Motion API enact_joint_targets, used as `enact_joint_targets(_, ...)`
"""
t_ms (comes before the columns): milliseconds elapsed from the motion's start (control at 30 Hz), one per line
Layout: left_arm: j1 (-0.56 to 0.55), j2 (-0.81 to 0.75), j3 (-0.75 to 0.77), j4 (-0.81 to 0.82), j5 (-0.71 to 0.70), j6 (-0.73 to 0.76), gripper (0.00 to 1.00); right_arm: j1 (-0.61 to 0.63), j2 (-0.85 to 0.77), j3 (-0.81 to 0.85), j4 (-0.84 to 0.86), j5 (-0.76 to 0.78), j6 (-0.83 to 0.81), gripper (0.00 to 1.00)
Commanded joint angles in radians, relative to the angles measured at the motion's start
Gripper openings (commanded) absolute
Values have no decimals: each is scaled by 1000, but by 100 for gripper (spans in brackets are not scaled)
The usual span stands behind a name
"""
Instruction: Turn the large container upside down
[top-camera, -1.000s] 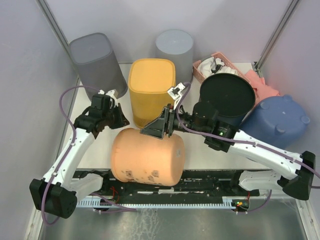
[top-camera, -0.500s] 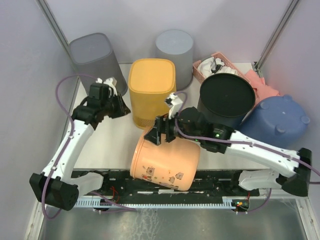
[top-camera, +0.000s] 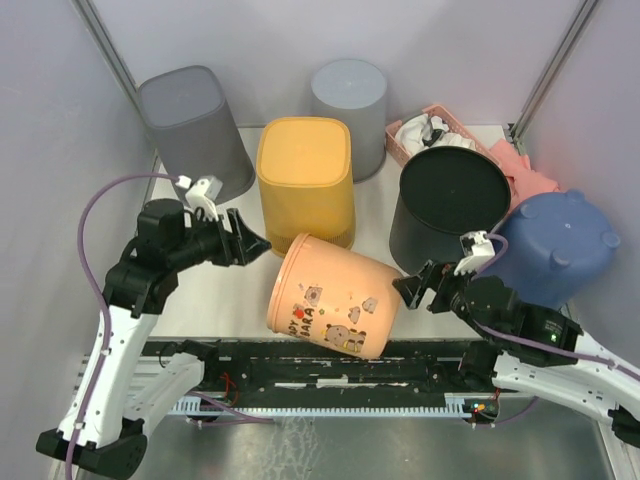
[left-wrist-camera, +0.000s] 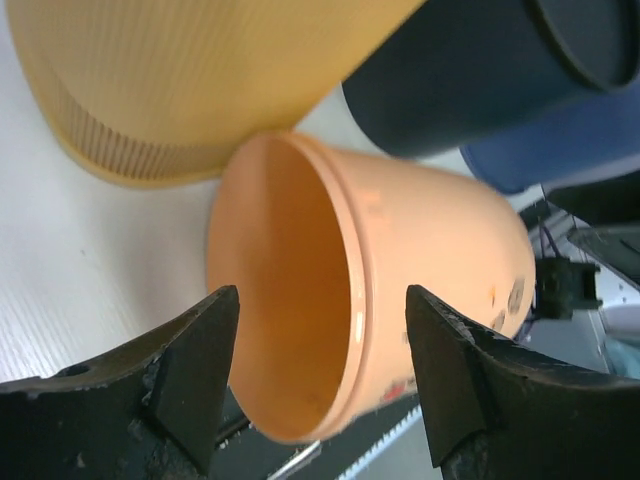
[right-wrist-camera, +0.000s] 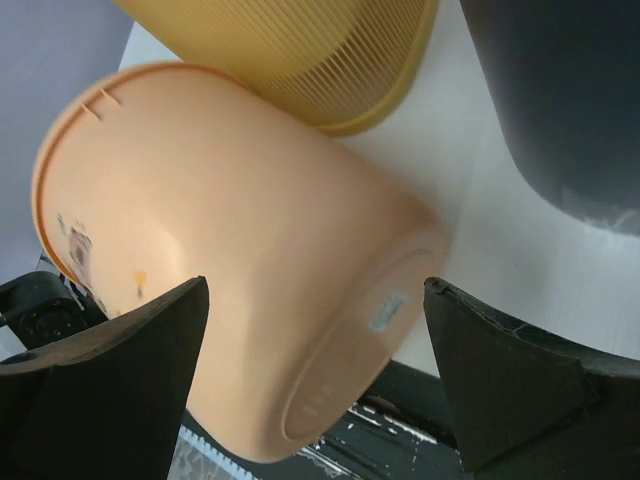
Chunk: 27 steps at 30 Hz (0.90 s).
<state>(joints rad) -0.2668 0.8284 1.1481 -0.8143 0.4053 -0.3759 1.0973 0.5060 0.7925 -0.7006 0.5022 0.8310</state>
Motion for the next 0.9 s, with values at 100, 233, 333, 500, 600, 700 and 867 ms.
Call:
enact_joint_targets(100, -19, -45, -103, -23, 177, 34, 77, 0, -95, -194, 146, -89, 230, 97)
enact_joint_targets(233, -36, -47, -134, -10, 177, 43, 77, 0, -47, -196, 173, -104, 253, 98)
enact_joint_targets(333, -55, -37, -171, 23, 161, 27, 77, 0, -5, -196, 222, -131, 261, 98)
enact_joint_targets(500, -76, -44, -188, 7, 34, 25, 68, 1, 64, -183, 304, -227, 262, 93)
enact_joint_targets(600, -78, -48, -199, -6, 27, 30, 54, 0, 87, -173, 314, -250, 265, 89)
enact_joint_targets(700, -79, -47, -195, -32, -5, 46, 45, 1, 101, -175, 342, -261, 284, 82)
enact_joint_targets(867, -78, -45, -190, -59, -59, 63, 30, 0, 149, -165, 393, -307, 300, 71)
